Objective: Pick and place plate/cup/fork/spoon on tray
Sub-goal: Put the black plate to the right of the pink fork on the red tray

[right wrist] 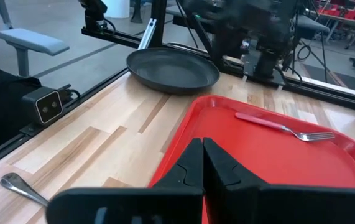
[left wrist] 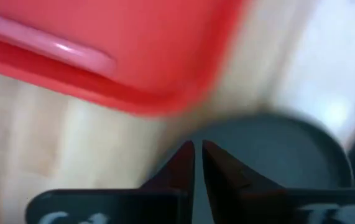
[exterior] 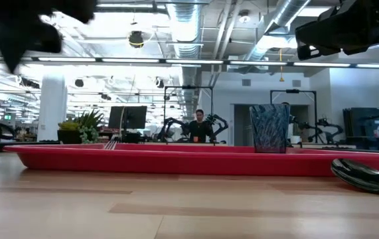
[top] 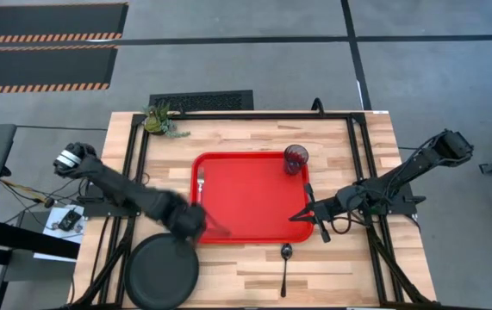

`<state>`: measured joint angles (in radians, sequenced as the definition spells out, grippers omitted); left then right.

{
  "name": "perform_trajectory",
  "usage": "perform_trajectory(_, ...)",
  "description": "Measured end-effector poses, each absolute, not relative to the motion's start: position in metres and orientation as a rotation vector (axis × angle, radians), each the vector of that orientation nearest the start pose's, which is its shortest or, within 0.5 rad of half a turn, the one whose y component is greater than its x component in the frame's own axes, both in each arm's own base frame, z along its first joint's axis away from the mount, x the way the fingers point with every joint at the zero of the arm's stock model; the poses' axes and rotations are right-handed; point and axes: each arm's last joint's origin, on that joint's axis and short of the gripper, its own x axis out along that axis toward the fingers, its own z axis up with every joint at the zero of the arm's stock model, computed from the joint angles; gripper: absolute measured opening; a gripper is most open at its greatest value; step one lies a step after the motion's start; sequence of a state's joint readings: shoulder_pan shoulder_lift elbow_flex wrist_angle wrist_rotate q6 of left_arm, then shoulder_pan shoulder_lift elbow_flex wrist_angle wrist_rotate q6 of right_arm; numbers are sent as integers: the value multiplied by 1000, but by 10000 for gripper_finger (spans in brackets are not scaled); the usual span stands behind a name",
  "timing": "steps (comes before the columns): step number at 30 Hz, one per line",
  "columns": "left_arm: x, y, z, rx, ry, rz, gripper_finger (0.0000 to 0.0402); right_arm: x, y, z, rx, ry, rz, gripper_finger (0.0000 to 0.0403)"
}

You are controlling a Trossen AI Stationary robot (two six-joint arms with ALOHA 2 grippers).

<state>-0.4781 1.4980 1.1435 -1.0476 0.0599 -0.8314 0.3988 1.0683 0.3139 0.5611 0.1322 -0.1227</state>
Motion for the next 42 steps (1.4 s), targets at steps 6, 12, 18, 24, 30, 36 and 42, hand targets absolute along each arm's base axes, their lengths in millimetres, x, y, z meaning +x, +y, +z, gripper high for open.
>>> perform_trajectory(6,219,-176,235,-368,1465,25,38,192,77,193,-169,168,277,11)
perform_trajectory(12,224,-213,225,-545,1351,28,105,193,77,193,-168,164,275,11)
perform_trajectory(18,229,-238,209,-522,1415,114,148,193,76,193,-163,166,259,11)
perform_trajectory(24,249,-259,208,-468,1471,173,164,193,76,192,-167,180,242,11)
perform_trajectory(30,262,-273,212,-526,1467,227,180,193,76,192,-168,182,241,11)
perform_trajectory(36,261,-274,207,-625,1462,346,191,192,76,191,-170,190,241,11)
perform_trajectory(42,263,-277,204,-652,1422,377,193,192,76,190,-170,194,241,11)
